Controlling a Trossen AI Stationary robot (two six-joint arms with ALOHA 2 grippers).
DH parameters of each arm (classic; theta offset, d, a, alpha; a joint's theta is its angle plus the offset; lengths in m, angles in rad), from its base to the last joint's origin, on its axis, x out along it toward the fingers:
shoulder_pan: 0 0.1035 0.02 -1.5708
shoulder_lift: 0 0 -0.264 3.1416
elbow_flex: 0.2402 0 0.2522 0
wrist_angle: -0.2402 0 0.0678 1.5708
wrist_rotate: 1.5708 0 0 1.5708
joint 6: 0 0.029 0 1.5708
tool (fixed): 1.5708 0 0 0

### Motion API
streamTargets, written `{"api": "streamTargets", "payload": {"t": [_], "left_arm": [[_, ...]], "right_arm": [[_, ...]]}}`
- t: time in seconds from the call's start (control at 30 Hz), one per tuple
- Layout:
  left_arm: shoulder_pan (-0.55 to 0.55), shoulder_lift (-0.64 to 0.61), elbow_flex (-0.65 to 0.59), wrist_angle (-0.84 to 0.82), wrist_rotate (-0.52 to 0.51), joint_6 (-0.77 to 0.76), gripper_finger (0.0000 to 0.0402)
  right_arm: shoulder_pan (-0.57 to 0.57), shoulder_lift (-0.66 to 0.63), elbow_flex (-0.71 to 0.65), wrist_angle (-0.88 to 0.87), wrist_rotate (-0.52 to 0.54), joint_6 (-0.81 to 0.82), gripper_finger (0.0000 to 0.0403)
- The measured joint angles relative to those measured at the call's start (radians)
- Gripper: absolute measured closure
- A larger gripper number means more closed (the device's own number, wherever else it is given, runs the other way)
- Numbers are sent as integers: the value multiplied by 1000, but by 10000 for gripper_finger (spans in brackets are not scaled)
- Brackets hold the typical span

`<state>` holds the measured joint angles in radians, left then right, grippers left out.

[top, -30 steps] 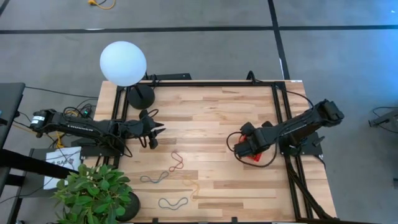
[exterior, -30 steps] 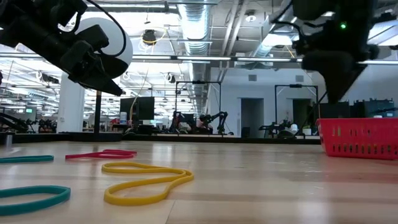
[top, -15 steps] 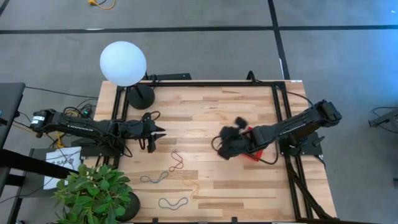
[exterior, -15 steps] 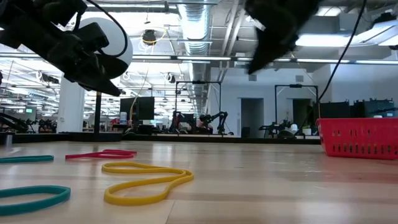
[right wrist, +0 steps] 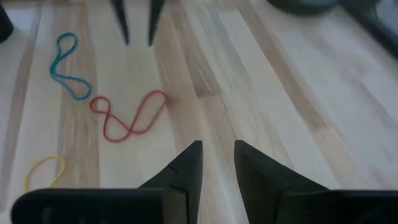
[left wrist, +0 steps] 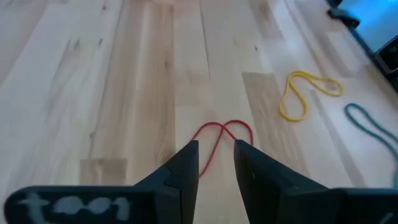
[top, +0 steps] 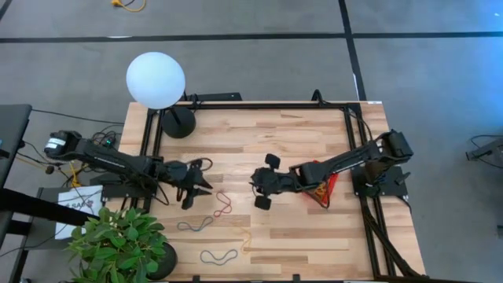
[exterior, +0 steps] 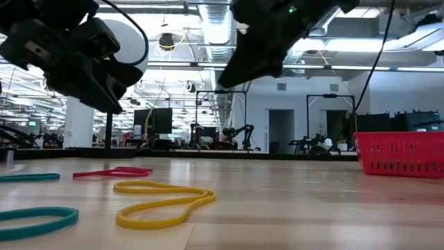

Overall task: Pick and place rubber bands into bin
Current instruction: Put the red rubber band into the basket

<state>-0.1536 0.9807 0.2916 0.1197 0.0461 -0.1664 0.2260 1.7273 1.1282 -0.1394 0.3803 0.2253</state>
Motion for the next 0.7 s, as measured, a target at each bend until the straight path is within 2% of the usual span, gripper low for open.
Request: {"api": "streamTargets", "payload": {"t": [0.1,0.23,0.33,0.4,0.5,0.6,0.7], "left_arm": [[-33,124,0,139,-52,34,310],[-43,280,8,290,-59,88,310],[-43,381,38,328,-59,90,310],[-43,438,56,322,-58,85,310],[-43,519,88,321,-22,81,310],[-43,574,119,321,28,83,310],[-42,606,137,320,51,93,310]], "right_arm": [[-18,-89,0,-132,-39,25,316],[-45,-278,0,-317,-37,28,316],[-52,-425,-35,-338,-3,-12,316],[-49,-518,-125,-230,16,-78,316],[-66,-638,-334,41,-30,-142,316],[-95,-707,-527,311,-112,-113,316],[-104,-719,-660,528,-193,-47,316]]}}
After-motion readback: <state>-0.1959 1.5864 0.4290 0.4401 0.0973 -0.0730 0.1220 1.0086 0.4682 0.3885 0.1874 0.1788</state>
